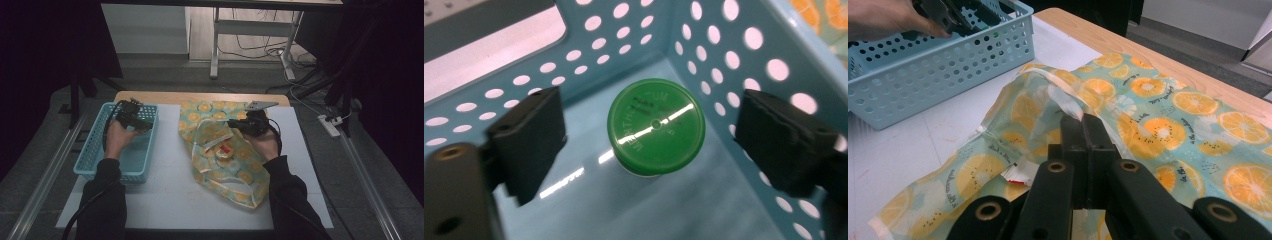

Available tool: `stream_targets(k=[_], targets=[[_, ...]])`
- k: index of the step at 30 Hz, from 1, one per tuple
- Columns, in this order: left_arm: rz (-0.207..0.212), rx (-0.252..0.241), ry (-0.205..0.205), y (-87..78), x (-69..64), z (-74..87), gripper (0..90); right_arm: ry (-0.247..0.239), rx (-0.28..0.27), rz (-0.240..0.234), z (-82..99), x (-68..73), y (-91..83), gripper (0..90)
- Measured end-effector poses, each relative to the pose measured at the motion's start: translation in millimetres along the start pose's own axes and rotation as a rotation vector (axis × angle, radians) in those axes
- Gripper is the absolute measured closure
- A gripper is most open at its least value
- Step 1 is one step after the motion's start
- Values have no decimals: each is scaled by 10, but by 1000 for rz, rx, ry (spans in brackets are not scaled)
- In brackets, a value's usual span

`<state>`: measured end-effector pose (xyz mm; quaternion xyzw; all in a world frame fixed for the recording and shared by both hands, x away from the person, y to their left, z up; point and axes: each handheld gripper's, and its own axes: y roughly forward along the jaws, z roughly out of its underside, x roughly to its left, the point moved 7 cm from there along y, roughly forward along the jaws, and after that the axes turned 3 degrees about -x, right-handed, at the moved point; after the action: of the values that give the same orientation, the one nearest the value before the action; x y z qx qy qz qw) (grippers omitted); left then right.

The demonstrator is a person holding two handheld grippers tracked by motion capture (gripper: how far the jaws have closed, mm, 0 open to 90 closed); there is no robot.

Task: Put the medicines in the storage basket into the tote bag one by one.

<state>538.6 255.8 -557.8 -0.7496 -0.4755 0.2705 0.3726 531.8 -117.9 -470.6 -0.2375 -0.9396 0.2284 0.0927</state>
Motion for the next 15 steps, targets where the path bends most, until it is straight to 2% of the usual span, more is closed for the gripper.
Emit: stream_targets(k=[3, 7, 11, 15], targets=[[-1, 6, -7, 14, -1, -2, 271, 0, 0, 0, 1, -3, -2, 900], [15, -1, -10, 1, -5, -11, 411, -2, 1, 0, -2, 0, -5, 900], [17, 7, -21, -6, -6, -8, 507, -1, 0, -1, 0, -1, -1, 900], [10, 11, -14, -10, -14, -6, 517, -1, 1, -1, 0, -1, -3, 900]])
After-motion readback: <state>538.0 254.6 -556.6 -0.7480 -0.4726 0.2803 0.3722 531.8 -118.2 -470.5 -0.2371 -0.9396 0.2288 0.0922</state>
